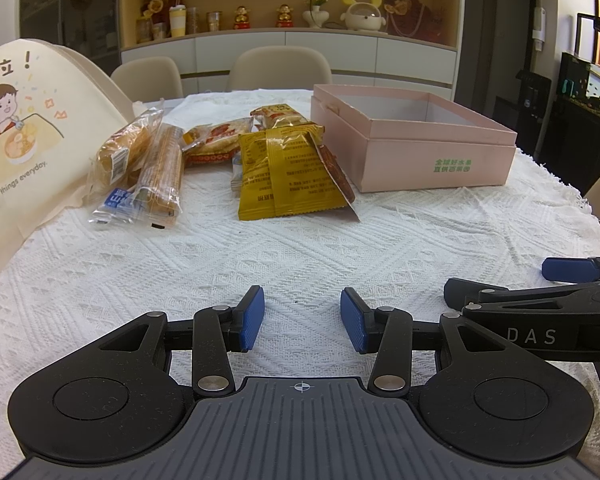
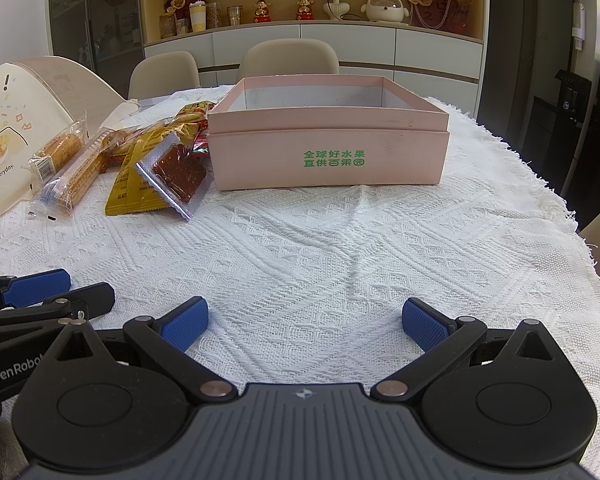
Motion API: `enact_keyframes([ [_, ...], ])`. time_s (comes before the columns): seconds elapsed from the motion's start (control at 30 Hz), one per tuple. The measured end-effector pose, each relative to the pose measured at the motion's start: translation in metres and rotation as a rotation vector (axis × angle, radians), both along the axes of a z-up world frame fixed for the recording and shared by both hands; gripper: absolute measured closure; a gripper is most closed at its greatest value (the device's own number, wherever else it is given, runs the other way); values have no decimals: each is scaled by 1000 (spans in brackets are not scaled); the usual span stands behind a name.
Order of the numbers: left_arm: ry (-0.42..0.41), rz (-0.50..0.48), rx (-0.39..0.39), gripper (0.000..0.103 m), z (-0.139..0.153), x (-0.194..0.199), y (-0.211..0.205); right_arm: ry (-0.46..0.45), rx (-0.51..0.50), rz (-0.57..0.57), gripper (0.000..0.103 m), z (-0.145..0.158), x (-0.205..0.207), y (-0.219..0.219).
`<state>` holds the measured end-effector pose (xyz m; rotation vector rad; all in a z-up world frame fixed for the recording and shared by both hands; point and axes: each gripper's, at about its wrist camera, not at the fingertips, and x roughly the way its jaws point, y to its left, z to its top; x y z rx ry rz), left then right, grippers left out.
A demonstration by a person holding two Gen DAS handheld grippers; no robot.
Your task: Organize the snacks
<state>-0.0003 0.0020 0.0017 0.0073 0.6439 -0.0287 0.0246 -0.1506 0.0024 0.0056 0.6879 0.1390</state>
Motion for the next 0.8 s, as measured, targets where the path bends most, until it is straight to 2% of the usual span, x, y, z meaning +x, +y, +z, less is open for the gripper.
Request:
enact_keyframes([
  [0.8,4,-1,0,55,-1,1,-1,1,-3,1,0,0,1,1],
])
